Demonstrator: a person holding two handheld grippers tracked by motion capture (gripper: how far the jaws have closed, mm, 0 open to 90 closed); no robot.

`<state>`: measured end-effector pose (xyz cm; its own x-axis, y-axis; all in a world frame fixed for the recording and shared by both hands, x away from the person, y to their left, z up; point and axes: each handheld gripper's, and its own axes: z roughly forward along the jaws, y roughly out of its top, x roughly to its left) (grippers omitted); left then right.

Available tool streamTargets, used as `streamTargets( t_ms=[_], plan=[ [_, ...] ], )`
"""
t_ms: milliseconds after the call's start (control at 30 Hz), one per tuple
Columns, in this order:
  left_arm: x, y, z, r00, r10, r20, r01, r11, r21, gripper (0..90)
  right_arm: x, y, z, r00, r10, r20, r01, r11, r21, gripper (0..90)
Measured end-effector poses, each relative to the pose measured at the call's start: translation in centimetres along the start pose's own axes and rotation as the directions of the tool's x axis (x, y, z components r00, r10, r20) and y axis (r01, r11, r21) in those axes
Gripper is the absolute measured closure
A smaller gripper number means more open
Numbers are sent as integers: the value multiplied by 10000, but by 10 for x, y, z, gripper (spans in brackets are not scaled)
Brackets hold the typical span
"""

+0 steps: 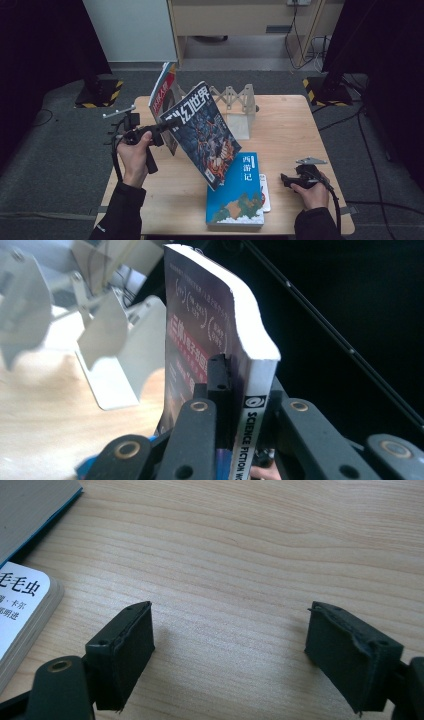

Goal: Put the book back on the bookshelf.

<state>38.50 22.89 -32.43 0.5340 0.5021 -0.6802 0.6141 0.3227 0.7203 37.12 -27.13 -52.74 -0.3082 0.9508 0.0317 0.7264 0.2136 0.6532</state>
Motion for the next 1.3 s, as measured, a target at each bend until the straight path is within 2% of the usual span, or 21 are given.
streamTargets(
  t_ms=[200,367,467,533,633,733,767,1000,1233,1300],
  plan=[
    [-3,16,-10,9957,580,-715,-602,9978,-286,818,1,-1,1,10000,-59,52,59,10000,-79,168],
    [-3,27,-18,9910,781,-1085,-841,9951,-517,818,3,-2,2,9995,-289,110,290,9995,-132,144],
    [-4,34,-23,9859,971,-1360,-1060,9926,-596,819,3,-3,2,9996,-274,88,276,9995,-149,140],
    [-5,38,-27,9804,1189,-1569,-1304,9893,-651,819,4,-4,3,9995,-284,99,287,9992,-261,124],
    [-8,42,-30,9700,1393,-1993,-1568,9848,-747,819,4,-5,3,9996,-262,78,264,9992,-308,116],
    [-9,47,-31,9533,1722,-2480,-1944,9786,-680,819,4,-5,3,9995,-295,88,298,9990,-335,114],
    [-9,48,-31,9502,1764,-2568,-2004,9772,-702,819,4,-5,4,9996,-269,106,273,9989,-376,109],
    [-11,57,-25,9105,2358,-3397,-2691,9616,-539,819,5,-8,5,9996,-286,89,291,9974,-652,82],
    [-8,64,-13,8835,2537,-3938,-2968,9536,-515,820,5,-10,6,9995,-297,81,302,9964,-791,71],
    [-8,65,-7,8730,2617,-4116,-3063,9509,-451,820,5,-10,6,9995,-306,46,308,9966,-765,69]
  ],
)
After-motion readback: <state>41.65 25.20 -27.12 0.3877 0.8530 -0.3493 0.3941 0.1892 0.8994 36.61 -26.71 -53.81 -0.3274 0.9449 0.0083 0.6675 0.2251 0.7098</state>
